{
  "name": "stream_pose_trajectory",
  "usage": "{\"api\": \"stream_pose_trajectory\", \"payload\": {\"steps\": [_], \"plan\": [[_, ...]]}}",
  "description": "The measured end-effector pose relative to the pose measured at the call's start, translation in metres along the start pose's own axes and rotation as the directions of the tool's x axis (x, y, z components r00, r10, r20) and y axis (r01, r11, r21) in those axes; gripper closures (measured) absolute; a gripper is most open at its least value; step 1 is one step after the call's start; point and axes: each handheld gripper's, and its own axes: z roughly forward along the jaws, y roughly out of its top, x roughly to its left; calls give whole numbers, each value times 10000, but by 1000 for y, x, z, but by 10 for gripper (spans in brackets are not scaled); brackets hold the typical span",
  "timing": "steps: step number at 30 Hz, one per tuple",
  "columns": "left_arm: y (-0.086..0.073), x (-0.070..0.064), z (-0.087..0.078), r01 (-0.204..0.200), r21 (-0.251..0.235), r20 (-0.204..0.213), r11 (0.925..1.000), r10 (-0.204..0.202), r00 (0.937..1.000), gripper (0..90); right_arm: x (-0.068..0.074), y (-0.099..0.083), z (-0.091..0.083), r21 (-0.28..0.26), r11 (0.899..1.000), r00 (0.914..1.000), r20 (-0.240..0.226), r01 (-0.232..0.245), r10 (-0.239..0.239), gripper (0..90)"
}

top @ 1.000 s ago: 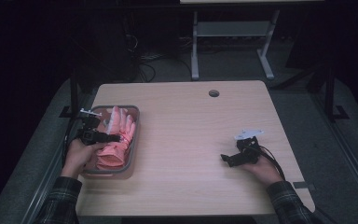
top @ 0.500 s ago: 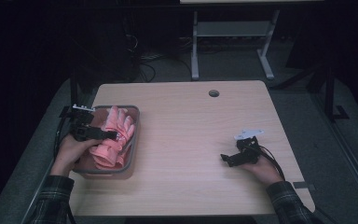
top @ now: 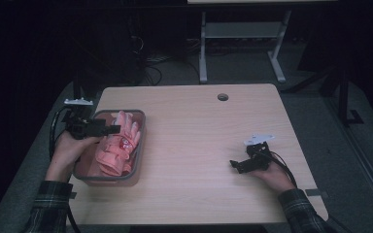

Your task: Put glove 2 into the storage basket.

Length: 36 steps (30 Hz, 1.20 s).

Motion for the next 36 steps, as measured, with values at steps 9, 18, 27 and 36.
{"api": "stream_pose_trajectory", "payload": {"steps": [9,18,27,36], "plan": [[15,-51,18,-1277,-292,702,9914,1295,9891,175,0,0,0,-4,10000,10000,-1,-9,9,3],[10,-104,55,-2131,-458,1372,9760,2175,9664,175,0,0,0,1,10000,10000,-3,-7,7,3],[-10,-140,92,-2874,-280,1533,9574,2882,9452,174,0,0,0,9,10000,10000,1,-21,21,3],[-36,-161,125,-3280,263,1738,9443,3188,9317,174,0,0,0,17,10000,10000,-10,-39,39,3]]}}
